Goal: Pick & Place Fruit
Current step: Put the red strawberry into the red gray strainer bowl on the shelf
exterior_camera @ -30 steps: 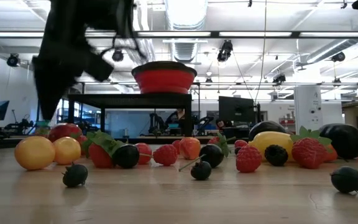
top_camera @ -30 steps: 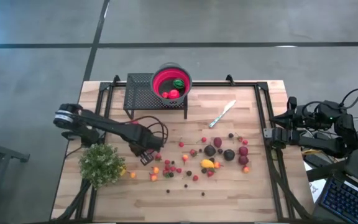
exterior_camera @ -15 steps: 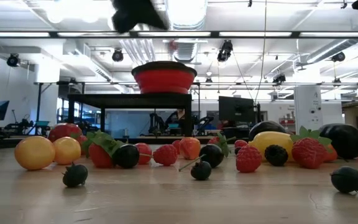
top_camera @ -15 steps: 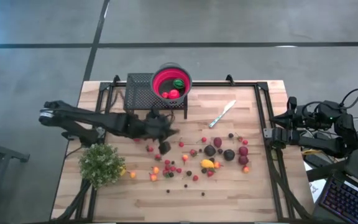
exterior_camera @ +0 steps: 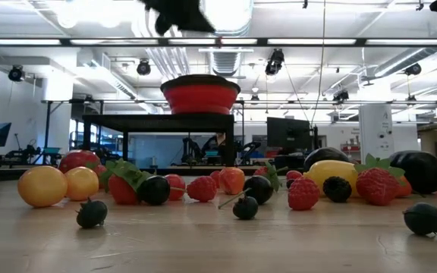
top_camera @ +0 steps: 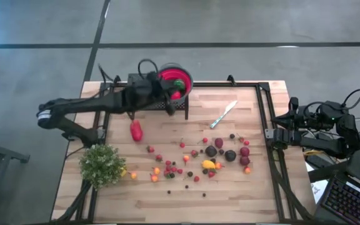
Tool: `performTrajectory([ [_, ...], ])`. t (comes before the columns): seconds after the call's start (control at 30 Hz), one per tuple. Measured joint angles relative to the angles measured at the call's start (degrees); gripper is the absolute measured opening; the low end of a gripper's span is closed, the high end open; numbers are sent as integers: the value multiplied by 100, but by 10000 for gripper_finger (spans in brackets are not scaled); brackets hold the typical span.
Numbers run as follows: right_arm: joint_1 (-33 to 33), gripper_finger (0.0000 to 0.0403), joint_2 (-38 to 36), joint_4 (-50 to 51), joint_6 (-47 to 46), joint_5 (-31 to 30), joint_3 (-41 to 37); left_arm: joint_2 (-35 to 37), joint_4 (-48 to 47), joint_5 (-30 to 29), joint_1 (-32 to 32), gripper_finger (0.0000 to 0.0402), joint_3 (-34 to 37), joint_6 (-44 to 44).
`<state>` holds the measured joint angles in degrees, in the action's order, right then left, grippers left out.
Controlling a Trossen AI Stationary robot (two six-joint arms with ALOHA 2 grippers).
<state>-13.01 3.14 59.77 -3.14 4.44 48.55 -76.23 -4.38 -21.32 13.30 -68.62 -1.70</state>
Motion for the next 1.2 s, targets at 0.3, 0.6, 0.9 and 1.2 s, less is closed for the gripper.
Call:
performTrajectory([
  [0.3, 0, 8, 0, 0, -13, 1, 1, -162, -550, 606, 1178, 5, 31, 456],
  [0.6, 2, 8, 0, 0, 26, 1, -1, -549, -555, 721, 1472, 28, 40, 477],
  [0.9, 0, 8, 0, 0, 14, 1, 1, -723, -690, 719, 1473, 146, -24, 434],
  [1.2, 1, 8, 0, 0, 55, 1, 1, -695, -1982, 1180, 1361, 205, -967, 282],
])
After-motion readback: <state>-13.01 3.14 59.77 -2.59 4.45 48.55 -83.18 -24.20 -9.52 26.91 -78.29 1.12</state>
